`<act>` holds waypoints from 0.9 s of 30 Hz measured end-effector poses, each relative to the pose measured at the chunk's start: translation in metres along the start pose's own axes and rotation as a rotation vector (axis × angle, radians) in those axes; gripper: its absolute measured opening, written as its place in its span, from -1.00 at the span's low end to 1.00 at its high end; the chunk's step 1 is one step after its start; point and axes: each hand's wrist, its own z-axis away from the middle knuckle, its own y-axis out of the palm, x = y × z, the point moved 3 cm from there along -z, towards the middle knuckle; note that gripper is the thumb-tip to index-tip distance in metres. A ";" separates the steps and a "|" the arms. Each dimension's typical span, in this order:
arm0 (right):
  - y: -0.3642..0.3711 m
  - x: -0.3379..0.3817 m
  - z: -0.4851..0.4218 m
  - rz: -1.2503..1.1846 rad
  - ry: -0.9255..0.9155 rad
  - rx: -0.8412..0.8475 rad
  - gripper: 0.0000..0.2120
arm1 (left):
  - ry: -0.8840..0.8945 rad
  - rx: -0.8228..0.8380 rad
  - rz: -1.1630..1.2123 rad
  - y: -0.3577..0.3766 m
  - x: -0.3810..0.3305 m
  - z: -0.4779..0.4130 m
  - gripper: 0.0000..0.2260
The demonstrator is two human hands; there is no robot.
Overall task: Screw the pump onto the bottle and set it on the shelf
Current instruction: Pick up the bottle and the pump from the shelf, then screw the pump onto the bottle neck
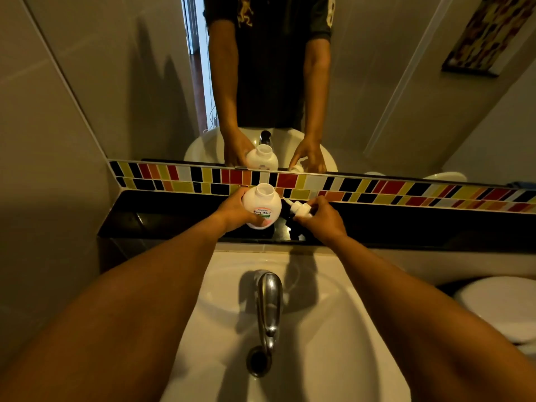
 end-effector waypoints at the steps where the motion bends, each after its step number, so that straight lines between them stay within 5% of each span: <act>1: -0.004 0.002 -0.001 -0.057 0.008 0.022 -0.56 | -0.002 -0.002 -0.010 -0.004 -0.001 0.001 -0.28; 6: -0.039 0.022 -0.001 -0.160 -0.100 0.101 -0.52 | 0.015 -0.036 -0.188 -0.037 -0.011 0.010 -0.29; 19: -0.080 0.083 0.042 0.239 -0.460 0.066 -0.51 | 0.100 -0.005 -0.482 -0.065 -0.061 0.057 -0.33; 27: -0.085 0.104 0.066 0.357 -0.576 0.040 -0.51 | 0.118 0.082 -0.464 -0.053 -0.080 0.079 -0.34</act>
